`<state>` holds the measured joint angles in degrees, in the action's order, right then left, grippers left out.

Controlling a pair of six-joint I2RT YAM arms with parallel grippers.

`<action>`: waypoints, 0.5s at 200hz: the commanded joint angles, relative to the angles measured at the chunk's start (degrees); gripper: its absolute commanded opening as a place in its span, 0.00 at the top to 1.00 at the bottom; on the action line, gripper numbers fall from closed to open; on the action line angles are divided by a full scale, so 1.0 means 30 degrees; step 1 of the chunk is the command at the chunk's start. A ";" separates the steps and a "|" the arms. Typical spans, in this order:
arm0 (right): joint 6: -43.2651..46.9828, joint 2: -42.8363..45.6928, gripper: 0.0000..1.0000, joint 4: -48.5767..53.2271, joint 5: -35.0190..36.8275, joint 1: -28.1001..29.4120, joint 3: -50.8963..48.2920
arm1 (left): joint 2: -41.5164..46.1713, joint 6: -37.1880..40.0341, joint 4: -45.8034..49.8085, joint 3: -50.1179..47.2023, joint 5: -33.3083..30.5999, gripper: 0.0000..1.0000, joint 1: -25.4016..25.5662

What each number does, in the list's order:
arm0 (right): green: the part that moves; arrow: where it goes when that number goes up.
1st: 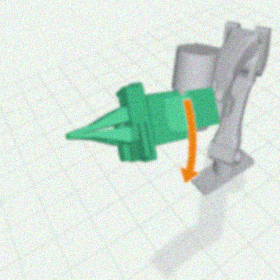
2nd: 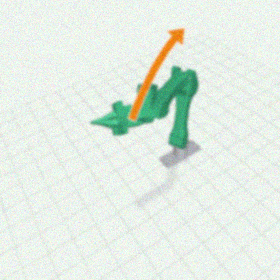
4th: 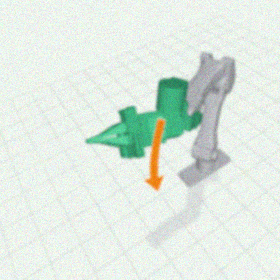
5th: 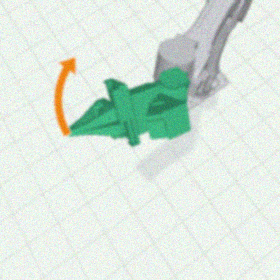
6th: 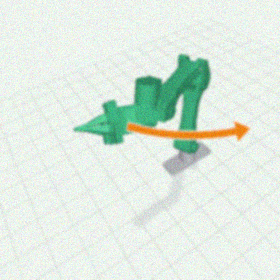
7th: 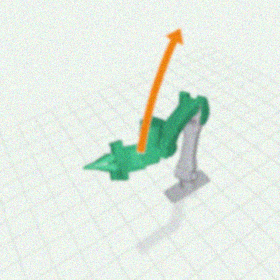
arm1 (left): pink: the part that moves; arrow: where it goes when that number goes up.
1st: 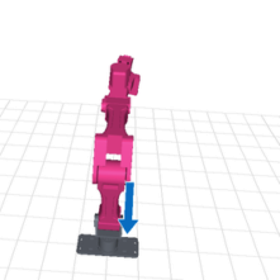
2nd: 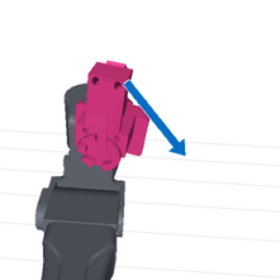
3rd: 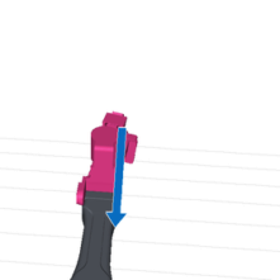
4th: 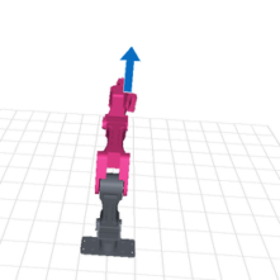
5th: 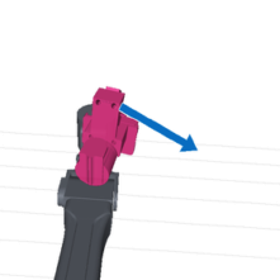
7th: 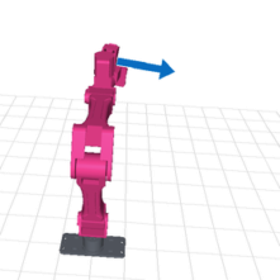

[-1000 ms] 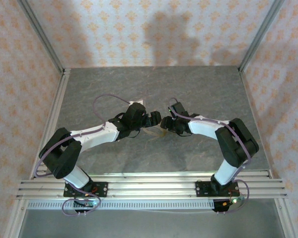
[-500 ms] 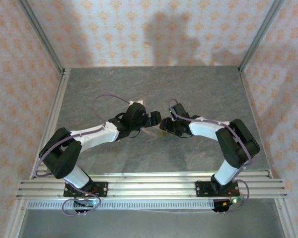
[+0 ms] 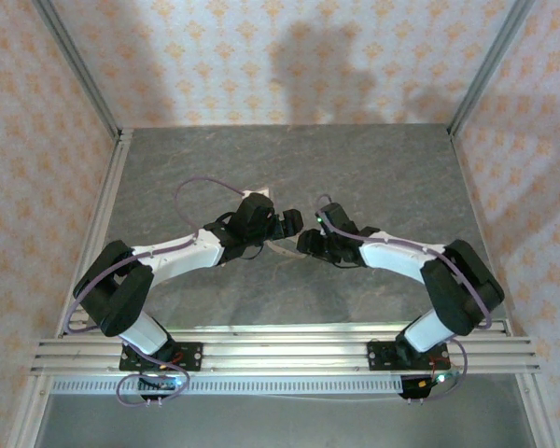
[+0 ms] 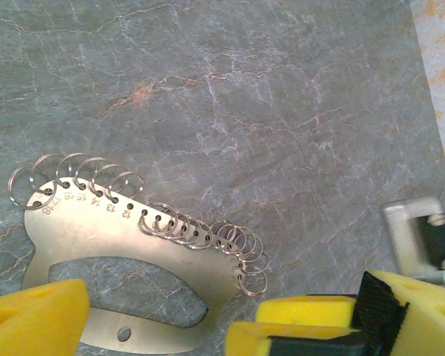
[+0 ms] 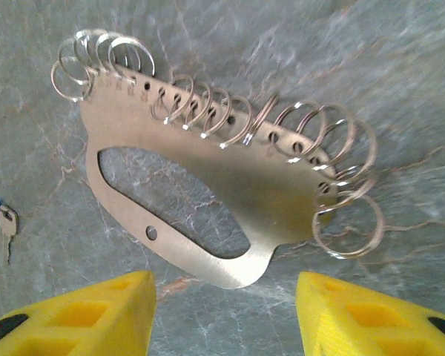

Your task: Put the keys on the keyring

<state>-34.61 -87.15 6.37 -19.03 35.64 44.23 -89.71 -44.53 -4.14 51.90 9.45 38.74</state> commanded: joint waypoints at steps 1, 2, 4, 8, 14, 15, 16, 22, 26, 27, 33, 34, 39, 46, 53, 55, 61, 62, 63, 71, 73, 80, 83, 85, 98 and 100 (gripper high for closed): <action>0.0687 0.0611 0.48 0.1267 0.1630 -0.0911 0.0206 | 0.0171 0.0225 0.0063 -0.0136 -0.0456 0.05 0.0064; 0.0692 0.0622 0.48 0.1300 0.1657 -0.0946 0.0232 | 0.0169 0.0225 0.0063 -0.0134 -0.0456 0.05 0.0064; 0.0732 0.0616 0.48 0.1318 0.1677 -0.1016 0.0266 | 0.0168 0.0225 0.0062 -0.0132 -0.0441 0.05 0.0065; 0.0794 0.0567 0.48 0.1402 0.1711 -0.1173 0.0326 | 0.0153 0.0225 0.0070 -0.0141 -0.0426 0.05 0.0065; 0.0881 0.0499 0.48 0.1421 0.1742 -0.1374 0.0406 | 0.0117 0.0197 0.0033 -0.0132 -0.0426 0.05 0.0065; 0.0891 0.0479 0.48 0.1406 0.1742 -0.1397 0.0405 | 0.0113 0.0197 0.0033 -0.0147 -0.0426 0.05 0.0065; 0.0911 0.0468 0.48 0.1414 0.1757 -0.1423 0.0434 | 0.0111 0.0196 0.0033 -0.0139 -0.0412 0.05 0.0065; 0.1009 0.0334 0.47 0.1427 0.1796 -0.1554 0.0557 | 0.0081 0.0169 0.0005 -0.0116 -0.0397 0.05 0.0065; 0.1083 0.0228 0.47 0.1429 0.1801 -0.1588 0.0668 | 0.0052 0.0167 0.0006 -0.0120 -0.0372 0.05 0.0061; 0.1095 0.0211 0.47 0.1440 0.1801 -0.1607 0.0697 | 0.0051 0.0167 0.0005 -0.0111 -0.0370 0.05 0.0063; 0.1177 0.0047 0.47 0.1459 0.1785 -0.1647 0.0837 | 0.0025 0.0141 0.0007 -0.0110 -0.0353 0.05 0.0065; 0.1201 -0.0012 0.47 0.1469 0.1778 -0.1651 0.0884 | 0.0023 0.0139 0.0006 -0.0106 -0.0346 0.05 0.0065; 0.1262 -0.0213 0.47 0.1469 0.1772 -0.1655 0.1039 | 0.0032 0.0138 0.0011 -0.0104 -0.0360 0.05 0.0065; 0.1311 -0.0463 0.47 0.1476 0.1710 -0.1655 0.1176 | 0.0021 0.0137 0.0026 -0.0087 -0.0330 0.05 0.0065; 0.1305 -0.0759 0.47 0.1401 0.1656 -0.1655 0.1315 | 0.0023 0.0141 0.0033 -0.0078 -0.0343 0.05 0.0065; 0.1310 -0.0806 0.47 0.1358 0.1618 -0.1655 0.1342 | 0.0022 0.0138 0.0033 -0.0089 -0.0362 0.05 0.0065; 0.1294 -0.1039 0.47 0.1281 0.1540 -0.1655 0.1410 | 0.0050 0.0152 0.0060 -0.0075 -0.0368 0.05 0.0065; 0.1303 -0.1081 0.47 0.1263 0.1539 -0.1655 0.1434 | 0.0050 0.0145 0.0061 -0.0074 -0.0368 0.05 0.0065; 0.1308 -0.1103 0.47 0.1254 0.1538 -0.1640 0.1432 | 0.0050 0.0141 0.0062 -0.0074 -0.0368 0.05 0.0065; 0.1285 -0.1369 0.48 0.1117 0.1491 -0.1655 0.1493 | 0.0065 0.0159 0.0093 -0.0082 -0.0368 0.05 0.0065; 0.1283 -0.1427 0.48 0.1081 0.1504 -0.1655 0.1489 | 0.0076 0.0165 0.0092 -0.0075 -0.0353 0.05 0.0072; 0.1255 -0.1587 0.48 0.0965 0.1431 -0.1655 0.1546 | 0.0080 0.0167 0.0121 -0.0088 -0.0381 0.05 0.0065; 0.1239 -0.1680 0.48 0.0932 0.1422 -0.1655 0.1561 | 0.0087 0.0170 0.0125 -0.0075 -0.0391 0.05 0.0065; 0.1228 -0.1739 0.48 0.0889 0.1421 -0.1655 0.1572 | 0.0082 0.0168 0.0122 -0.0074 -0.0396 0.05 0.0065; 0.1195 -0.2066 0.48 0.0737 0.1283 -0.1654 0.1691 | 0.0080 0.0196 0.0132 -0.0076 -0.0411 0.05 0.0065; 0.1195 -0.2121 0.48 0.0708 0.1276 -0.1654 0.1714 | 0.0080 0.0203 0.0131 -0.0089 -0.0401 0.05 0.0065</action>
<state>-31.77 -91.72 8.95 -15.64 30.59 47.66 -89.71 -44.53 -4.14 51.90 9.47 38.74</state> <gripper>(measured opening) 0.525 0.948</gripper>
